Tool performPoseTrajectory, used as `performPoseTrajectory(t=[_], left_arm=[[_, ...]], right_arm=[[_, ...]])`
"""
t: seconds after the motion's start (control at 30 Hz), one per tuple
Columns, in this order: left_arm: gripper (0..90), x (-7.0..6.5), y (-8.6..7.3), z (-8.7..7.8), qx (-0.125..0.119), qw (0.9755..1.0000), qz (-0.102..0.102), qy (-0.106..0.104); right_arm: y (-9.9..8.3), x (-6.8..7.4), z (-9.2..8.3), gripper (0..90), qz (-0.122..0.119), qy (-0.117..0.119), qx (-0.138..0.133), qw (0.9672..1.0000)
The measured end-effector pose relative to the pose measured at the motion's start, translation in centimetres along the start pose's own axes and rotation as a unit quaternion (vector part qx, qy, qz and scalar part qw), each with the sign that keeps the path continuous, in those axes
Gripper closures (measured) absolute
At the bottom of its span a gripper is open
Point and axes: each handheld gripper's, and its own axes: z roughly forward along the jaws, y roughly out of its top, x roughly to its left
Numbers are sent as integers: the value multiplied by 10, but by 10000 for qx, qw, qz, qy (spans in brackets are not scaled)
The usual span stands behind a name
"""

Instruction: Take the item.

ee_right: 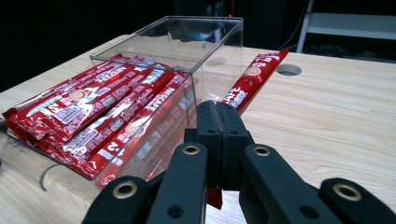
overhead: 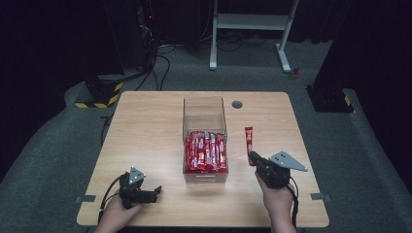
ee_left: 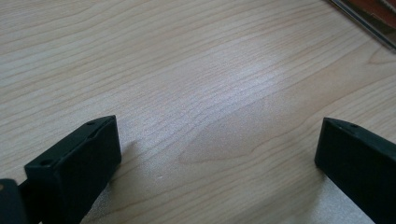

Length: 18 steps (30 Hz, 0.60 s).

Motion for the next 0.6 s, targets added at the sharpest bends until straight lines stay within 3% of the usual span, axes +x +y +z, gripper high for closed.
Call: performPoseTrajectory(t=[0.6], left_arm=[[6,0,0,0,-2,10000,-23,-30]], right_arm=[[10,-18,24,900,-158,-304,379,9987]])
